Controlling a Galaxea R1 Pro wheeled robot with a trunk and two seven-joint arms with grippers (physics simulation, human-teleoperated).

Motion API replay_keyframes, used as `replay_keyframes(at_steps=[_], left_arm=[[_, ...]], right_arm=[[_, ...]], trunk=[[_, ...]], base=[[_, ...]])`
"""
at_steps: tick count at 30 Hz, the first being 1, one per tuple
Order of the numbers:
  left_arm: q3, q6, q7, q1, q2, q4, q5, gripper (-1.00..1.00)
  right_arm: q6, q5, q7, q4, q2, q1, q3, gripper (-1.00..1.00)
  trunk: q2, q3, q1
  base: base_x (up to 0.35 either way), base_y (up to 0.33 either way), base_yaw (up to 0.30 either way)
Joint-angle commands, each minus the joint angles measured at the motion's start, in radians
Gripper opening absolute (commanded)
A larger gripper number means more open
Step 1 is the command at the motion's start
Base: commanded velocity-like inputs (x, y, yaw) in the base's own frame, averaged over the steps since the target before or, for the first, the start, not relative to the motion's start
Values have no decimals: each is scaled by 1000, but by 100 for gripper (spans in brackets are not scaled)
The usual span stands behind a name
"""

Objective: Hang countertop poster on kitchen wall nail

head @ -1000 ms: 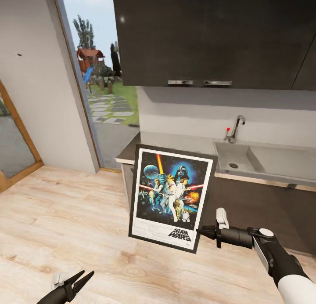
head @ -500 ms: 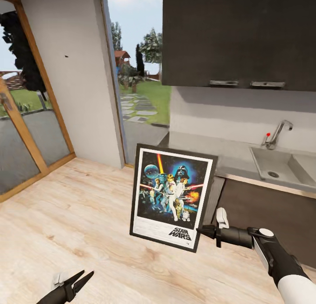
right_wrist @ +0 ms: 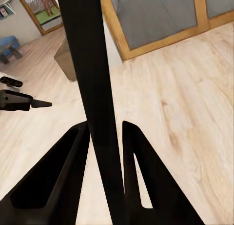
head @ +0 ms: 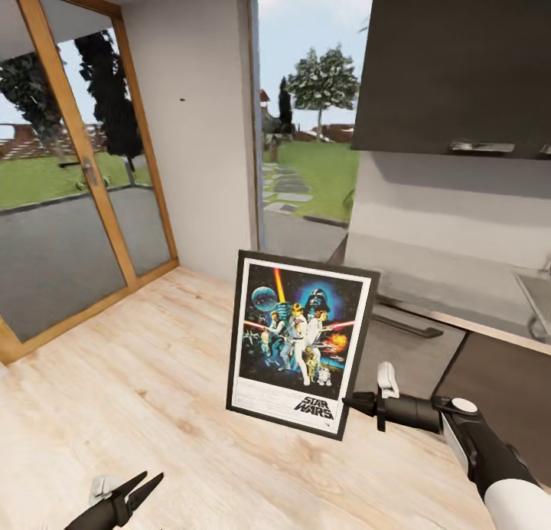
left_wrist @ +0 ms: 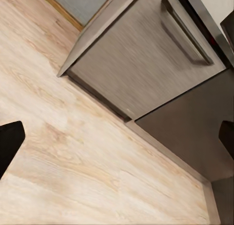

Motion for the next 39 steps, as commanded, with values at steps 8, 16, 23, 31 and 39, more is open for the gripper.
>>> replay_keyframes(at_steps=[8, 16, 23, 31, 39], left_arm=[[-8, -6, -1, -1, 0, 1, 7, 100], [-9, -6, -1, -1, 0, 1, 7, 100], [-8, -6, -1, -1, 0, 1, 7, 100], [-8, -6, -1, -1, 0, 1, 7, 100], [-9, -6, -1, -1, -1, 1, 7, 100]], right_arm=[[7, -2, 5, -1, 0, -1, -1, -100], [7, -2, 5, -1, 0, -1, -1, -100], [7, -2, 5, -1, 0, 1, -1, -100], [7, -2, 5, -1, 0, 1, -1, -100], [7, -2, 5, -1, 0, 1, -1, -100]], trunk=[[-2, -2, 1], [-2, -2, 1], [-2, -2, 1], [-2, -2, 1], [-2, -2, 1]], base=[[142, 292, 168], [149, 291, 11], [163, 285, 1], [191, 273, 107], [234, 261, 226]])
